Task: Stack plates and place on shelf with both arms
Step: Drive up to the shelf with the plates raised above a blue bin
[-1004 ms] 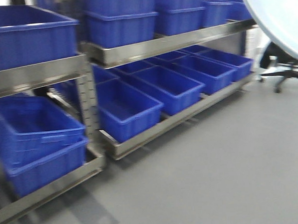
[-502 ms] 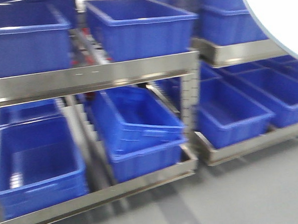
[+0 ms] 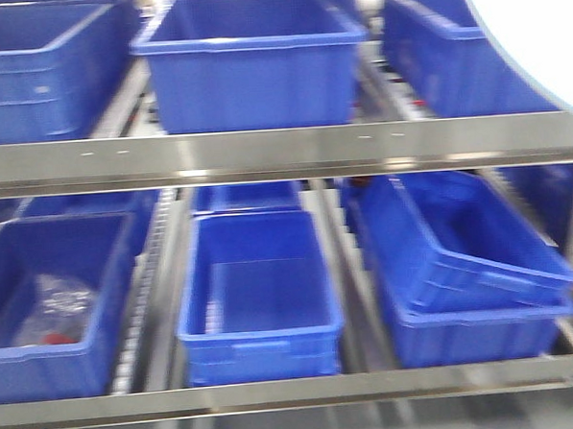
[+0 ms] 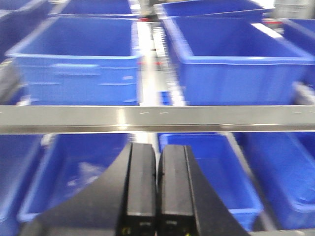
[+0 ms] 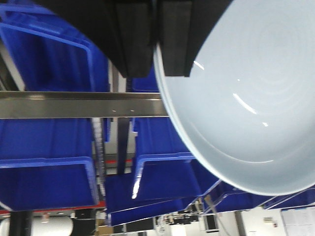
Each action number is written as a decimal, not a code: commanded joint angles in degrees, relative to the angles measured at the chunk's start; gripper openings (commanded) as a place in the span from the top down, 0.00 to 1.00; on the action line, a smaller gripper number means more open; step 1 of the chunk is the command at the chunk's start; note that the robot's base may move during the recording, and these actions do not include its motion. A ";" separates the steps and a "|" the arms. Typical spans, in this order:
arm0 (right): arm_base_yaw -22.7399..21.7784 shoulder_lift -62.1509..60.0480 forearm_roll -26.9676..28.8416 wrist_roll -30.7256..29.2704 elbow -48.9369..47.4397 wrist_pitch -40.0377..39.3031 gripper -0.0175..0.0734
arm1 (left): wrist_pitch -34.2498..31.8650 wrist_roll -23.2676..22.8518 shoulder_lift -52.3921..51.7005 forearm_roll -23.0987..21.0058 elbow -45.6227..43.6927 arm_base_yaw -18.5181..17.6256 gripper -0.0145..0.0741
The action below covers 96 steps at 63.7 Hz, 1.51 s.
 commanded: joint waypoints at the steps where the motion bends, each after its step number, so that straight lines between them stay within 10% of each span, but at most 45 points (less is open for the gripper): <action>1: -0.10 0.69 0.55 0.00 -1.84 -6.13 0.76 | -4.72 -0.11 0.33 -0.16 -1.72 0.05 0.75; 96: -0.10 0.69 0.55 0.00 -1.84 -6.13 0.76 | -4.72 -0.11 0.33 -0.16 -1.72 0.05 0.75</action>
